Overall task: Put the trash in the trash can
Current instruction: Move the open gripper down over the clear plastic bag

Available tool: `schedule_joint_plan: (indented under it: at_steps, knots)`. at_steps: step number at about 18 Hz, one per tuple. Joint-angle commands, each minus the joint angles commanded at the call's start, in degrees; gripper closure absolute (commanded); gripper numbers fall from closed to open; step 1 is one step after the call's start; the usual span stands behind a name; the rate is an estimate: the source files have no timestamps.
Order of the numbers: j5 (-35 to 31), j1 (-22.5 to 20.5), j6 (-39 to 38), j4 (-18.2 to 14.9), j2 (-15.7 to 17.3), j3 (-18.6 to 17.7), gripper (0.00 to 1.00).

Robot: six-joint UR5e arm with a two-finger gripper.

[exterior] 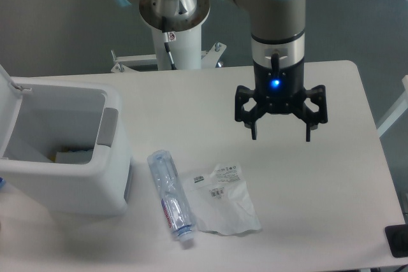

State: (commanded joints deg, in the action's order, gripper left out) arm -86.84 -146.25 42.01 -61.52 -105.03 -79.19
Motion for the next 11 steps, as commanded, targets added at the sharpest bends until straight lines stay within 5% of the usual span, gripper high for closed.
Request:
schedule_joint_plan:
  at_steps: [6,11]
  knots:
    - [-2.1,-0.1,-0.8,4.8,-0.9,-1.1,0.00]
    - [-2.3,-0.2,-6.3,14.3,-3.3,-3.5,0.00]
